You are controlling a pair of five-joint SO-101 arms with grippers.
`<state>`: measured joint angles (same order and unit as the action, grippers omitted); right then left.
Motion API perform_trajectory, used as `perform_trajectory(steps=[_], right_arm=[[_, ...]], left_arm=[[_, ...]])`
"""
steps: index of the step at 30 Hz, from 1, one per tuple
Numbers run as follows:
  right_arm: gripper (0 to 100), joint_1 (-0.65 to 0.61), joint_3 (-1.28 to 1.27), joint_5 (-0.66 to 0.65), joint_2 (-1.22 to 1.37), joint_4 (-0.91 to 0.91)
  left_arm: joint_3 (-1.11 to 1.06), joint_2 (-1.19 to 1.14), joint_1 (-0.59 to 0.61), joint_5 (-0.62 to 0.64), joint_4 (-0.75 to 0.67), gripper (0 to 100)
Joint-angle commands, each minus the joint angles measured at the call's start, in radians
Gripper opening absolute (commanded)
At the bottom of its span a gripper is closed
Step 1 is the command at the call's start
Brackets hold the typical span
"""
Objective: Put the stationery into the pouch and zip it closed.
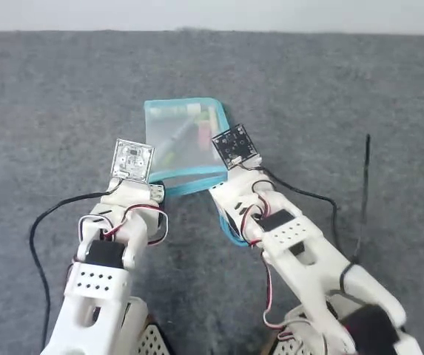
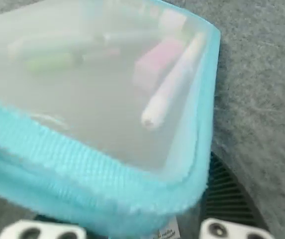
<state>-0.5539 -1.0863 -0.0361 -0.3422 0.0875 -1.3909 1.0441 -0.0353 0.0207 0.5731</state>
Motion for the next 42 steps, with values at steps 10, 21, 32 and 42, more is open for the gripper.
perform_trajectory(steps=[10,21,32,42], right_arm=[[0.5,0.133,0.157,0.006,-0.120,0.352],[0.6,-0.038,0.479,-0.170,-0.401,1.055],[8.0,-0.352,0.519,-0.213,-0.309,1.113],[29.2,-0.354,0.517,-0.258,-0.311,1.165]], left_arm=[[0.008,0.015,-0.012,0.005,-0.014,1],[0.024,0.009,-0.012,0.006,-0.006,1],[0.027,0.009,-0.012,0.011,-0.008,1],[0.030,0.009,-0.012,0.012,-0.008,1]])
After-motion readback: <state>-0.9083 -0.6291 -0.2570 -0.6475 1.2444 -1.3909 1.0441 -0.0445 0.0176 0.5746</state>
